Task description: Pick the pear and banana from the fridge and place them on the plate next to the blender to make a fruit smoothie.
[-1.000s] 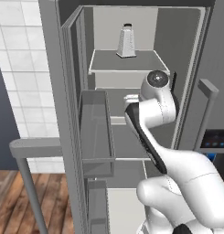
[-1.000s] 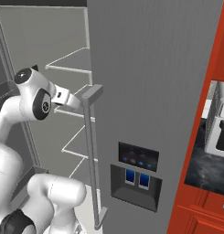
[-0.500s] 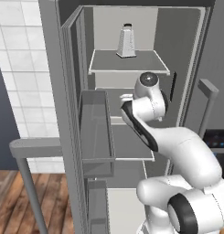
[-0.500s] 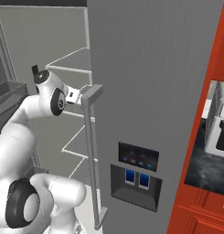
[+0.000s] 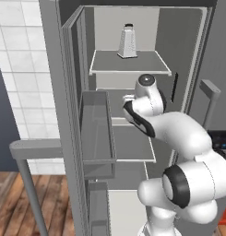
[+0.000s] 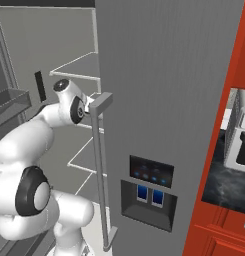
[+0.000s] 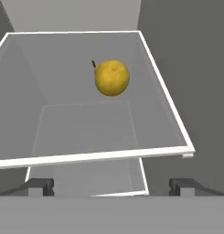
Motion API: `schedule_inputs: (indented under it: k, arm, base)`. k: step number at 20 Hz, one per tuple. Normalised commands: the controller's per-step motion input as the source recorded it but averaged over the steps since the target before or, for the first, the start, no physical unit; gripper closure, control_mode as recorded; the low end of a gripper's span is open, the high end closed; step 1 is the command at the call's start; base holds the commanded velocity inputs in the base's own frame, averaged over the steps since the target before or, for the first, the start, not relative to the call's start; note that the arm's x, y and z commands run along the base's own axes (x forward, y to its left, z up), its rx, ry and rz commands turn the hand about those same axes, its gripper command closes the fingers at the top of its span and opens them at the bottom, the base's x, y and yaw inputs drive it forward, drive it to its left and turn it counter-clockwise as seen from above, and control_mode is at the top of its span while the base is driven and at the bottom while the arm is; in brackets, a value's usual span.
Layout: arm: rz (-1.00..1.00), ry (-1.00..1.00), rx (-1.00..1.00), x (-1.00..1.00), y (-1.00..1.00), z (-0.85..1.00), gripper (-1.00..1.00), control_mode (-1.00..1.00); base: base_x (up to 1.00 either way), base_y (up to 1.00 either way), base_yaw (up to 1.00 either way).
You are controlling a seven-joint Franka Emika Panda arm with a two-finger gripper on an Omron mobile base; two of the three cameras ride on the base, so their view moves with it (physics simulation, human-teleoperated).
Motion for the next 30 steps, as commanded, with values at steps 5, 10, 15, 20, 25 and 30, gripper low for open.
schedule_inputs:
  k: [5,10,15,20,25,30]
  arm:
    - [-0.05,0.02,0.01,0.48,-0.20,0.00,-1.00,-1.00]
    - [-0.01,0.00,0.00,0.34,-0.18,-0.22,-1.00,-1.00]
    - [-0.04,0.00,0.00,0.22,-0.22,-0.26,-1.00,-1.00]
    - [-0.02,0.00,0.00,0.35,-0.03,-0.26,-1.00,-1.00]
    - [-0.04,0.00,0.00,0.42,0.00,-0.12,-1.00,-1.00]
    - [-0.03,0.00,0.00,0.42,0.00,-0.12,-1.00,-1.00]
  base:
    - [0.00,0.00,0.00]
    - [0.00,0.00,0.00]
    - [0.00,0.00,0.00]
    - [0.00,0.00,0.00]
    - [0.00,0.00,0.00]
    - [0.00,0.00,0.00]
